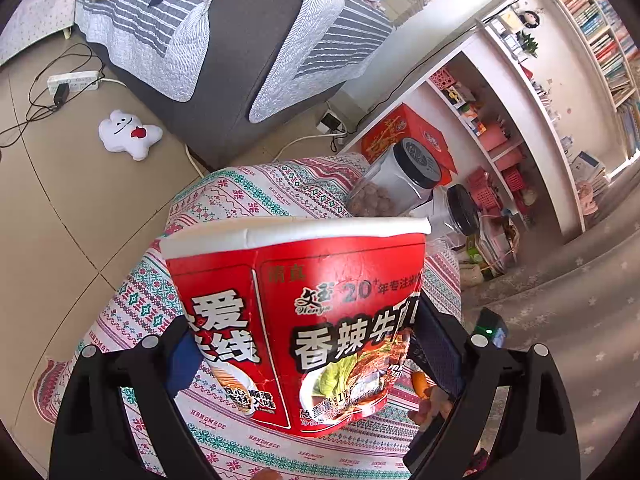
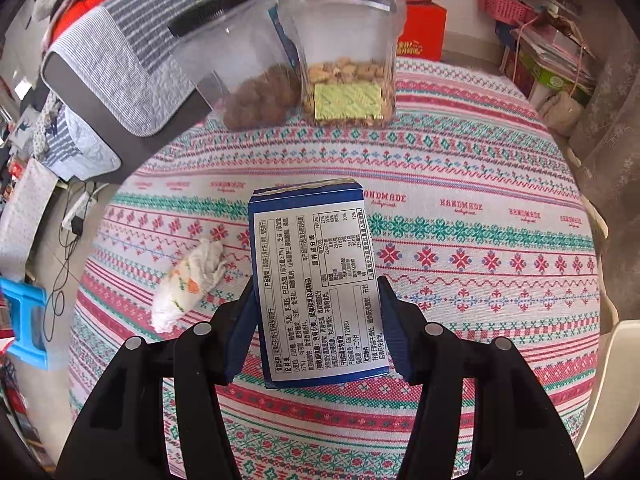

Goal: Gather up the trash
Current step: 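Grasp the blue-white box with the right tool while the left tool holds the cup, then carry the blue-white box over the white bin and open the right tool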

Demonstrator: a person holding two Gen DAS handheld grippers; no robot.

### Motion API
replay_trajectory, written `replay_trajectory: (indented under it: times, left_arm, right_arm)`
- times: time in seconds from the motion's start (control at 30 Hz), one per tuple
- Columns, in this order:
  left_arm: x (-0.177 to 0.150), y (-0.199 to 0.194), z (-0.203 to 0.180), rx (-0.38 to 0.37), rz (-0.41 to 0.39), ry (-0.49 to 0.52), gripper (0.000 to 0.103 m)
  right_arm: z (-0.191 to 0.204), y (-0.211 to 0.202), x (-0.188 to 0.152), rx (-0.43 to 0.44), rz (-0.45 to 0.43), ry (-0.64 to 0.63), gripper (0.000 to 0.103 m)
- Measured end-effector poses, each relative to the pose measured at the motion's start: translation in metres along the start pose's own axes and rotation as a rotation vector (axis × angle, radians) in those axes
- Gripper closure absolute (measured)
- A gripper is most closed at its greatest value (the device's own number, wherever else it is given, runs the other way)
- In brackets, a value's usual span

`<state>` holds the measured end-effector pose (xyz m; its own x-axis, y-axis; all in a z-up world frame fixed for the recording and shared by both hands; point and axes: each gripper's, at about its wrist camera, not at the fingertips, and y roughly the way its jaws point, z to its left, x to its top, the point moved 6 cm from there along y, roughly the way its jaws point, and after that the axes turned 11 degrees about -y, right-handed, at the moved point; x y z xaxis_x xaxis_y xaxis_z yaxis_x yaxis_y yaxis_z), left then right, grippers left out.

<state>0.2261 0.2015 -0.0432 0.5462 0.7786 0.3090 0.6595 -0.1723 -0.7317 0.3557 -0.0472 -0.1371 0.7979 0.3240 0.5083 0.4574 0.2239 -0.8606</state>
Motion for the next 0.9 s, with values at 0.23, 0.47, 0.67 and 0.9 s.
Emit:
replay_trajectory:
  times: [0.23, 0.47, 0.67, 0.9]
  left_arm:
    - [-0.011, 0.0, -0.012, 0.024, -0.022, 0.047, 0.015]
    - [-0.019, 0.002, -0.018, 0.036, -0.031, 0.073, 0.015]
    - [-0.025, 0.001, -0.031, 0.04, -0.086, 0.116, 0.015]
    - [-0.041, -0.002, -0.06, 0.007, -0.164, 0.192, 0.015]
  right_arm:
    - [0.008, -0.069, 0.006, 0.023, -0.143, 0.024, 0.049]
    - [0.005, -0.101, -0.002, -0.054, -0.241, 0.033, 0.049]
    - [-0.008, -0.119, -0.007, -0.137, -0.315, 0.054, 0.049]
    - [-0.04, -0.145, -0.018, -0.246, -0.381, 0.105, 0.049]
